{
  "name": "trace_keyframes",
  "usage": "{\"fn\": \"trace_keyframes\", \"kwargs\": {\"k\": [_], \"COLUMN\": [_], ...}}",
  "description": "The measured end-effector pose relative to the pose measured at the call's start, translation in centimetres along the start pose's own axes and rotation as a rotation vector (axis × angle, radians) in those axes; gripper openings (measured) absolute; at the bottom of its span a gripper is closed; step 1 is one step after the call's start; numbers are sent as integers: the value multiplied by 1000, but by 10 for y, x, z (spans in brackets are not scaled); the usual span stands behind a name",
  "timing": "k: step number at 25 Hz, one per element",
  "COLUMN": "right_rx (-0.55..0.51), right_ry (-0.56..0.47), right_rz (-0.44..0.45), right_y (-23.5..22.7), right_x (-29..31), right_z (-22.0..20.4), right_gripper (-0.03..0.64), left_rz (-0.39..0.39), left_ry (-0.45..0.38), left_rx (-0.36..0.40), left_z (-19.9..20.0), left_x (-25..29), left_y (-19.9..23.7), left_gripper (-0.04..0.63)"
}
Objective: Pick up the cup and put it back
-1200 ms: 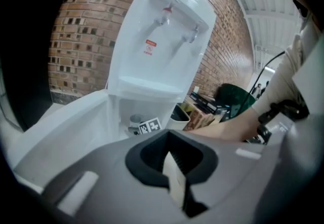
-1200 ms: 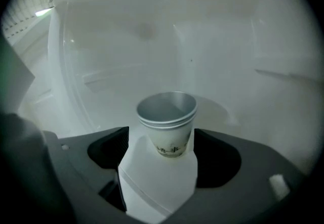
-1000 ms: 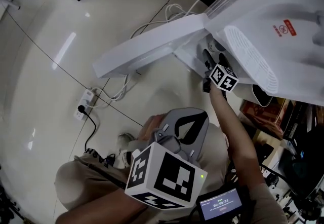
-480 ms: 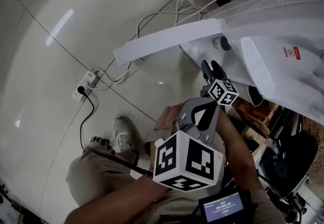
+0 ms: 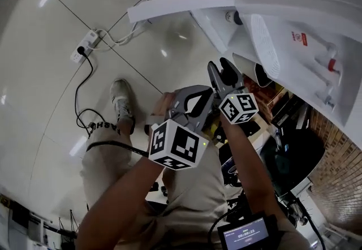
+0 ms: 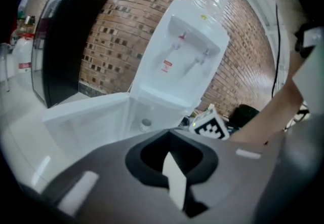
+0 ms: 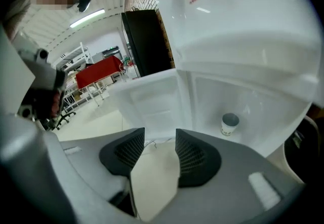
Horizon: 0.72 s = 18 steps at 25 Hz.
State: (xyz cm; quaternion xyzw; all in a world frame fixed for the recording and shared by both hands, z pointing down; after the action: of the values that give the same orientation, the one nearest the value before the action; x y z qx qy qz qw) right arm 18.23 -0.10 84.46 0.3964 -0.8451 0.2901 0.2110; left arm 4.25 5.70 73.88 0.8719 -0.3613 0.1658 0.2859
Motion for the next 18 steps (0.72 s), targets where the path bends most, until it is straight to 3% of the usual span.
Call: {"fn": "trace_keyframes", "kwargs": {"k": [5, 11, 12, 15, 16, 17, 18], "right_rx": [12, 32, 58, 105, 104, 103, 104], "right_ry": [64, 72, 66, 32, 16, 3, -8], "right_rz": [29, 32, 25, 15, 14, 12, 7], "right_y": [47, 110, 121, 153, 162, 170, 177], "right_x": [-67, -124, -134, -166, -176, -188, -200], "right_z": [51, 140, 155, 205, 222, 239, 255], "right_gripper": [190, 189, 186, 182, 178, 173, 169], "left_rz": [115, 121, 137, 233, 233, 208, 162], "left_ry": [74, 126, 81, -194, -247, -254, -219], "left_rx": [19, 19, -21, -238, -255, -216, -129], "left_z": [-8, 56, 85, 221, 258, 281, 289], "left_x": [-80, -167, -177, -202, -210, -220, -230], "left_y": [-28, -79, -78, -63, -62, -65, -71], "left_gripper": [2, 2, 2, 2, 2, 2, 2]}}
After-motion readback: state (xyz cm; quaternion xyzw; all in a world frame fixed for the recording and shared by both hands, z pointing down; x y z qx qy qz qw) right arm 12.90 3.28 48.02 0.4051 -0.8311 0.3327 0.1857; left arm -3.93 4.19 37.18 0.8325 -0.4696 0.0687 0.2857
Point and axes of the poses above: the fingertips, and each gripper's own axes: x forward along the fingers, y to its left, z out of its top, the point moved 7 cm from there along -x, backward along the fingers, and after that the axes turned 4 degrees about z, right-handed, at the moved point
